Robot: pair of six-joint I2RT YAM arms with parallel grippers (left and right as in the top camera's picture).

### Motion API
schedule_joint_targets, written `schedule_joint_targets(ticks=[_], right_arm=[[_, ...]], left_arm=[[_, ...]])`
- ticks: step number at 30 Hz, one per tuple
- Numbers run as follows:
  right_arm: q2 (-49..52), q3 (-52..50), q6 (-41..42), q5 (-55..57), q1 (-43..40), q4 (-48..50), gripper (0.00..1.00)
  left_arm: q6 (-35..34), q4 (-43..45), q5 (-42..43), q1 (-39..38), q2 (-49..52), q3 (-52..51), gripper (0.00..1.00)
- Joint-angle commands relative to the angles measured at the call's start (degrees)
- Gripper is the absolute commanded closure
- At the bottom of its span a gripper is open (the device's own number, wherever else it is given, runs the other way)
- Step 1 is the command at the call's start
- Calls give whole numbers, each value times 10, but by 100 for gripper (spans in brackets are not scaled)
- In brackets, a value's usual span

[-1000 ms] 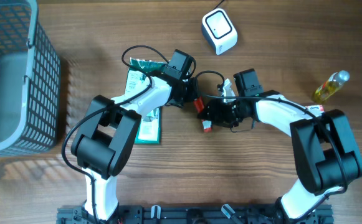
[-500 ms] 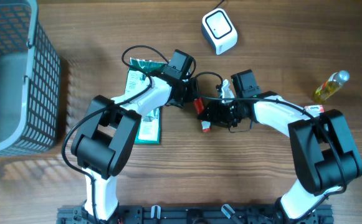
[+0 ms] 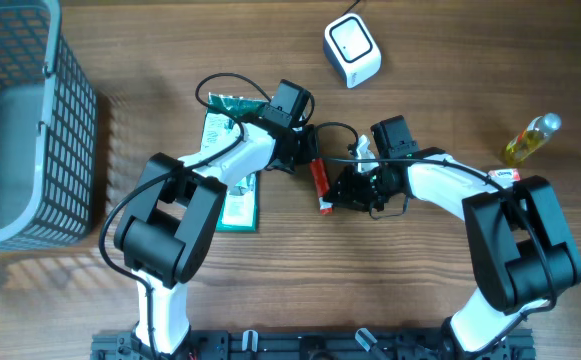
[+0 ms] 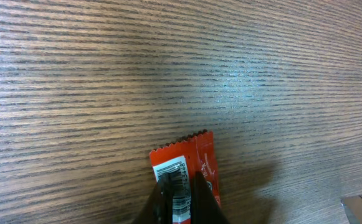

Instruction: Scan the item barcode

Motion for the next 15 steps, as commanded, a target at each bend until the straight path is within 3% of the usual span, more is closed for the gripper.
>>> schedule_joint_targets(ticks=[1,8,15], right_arm=[[-2,-6,-7,12,3,-2,96],[-2,-6,-67,-3,3,10,96],[-2,-6,-69,-3,3,16,96]], left_arm=[[-5,-16,-13,-2,49,-21,96],[-5,-16,-13,-2,49,-21,96],[3,-23,-13,20,5,-11,96]])
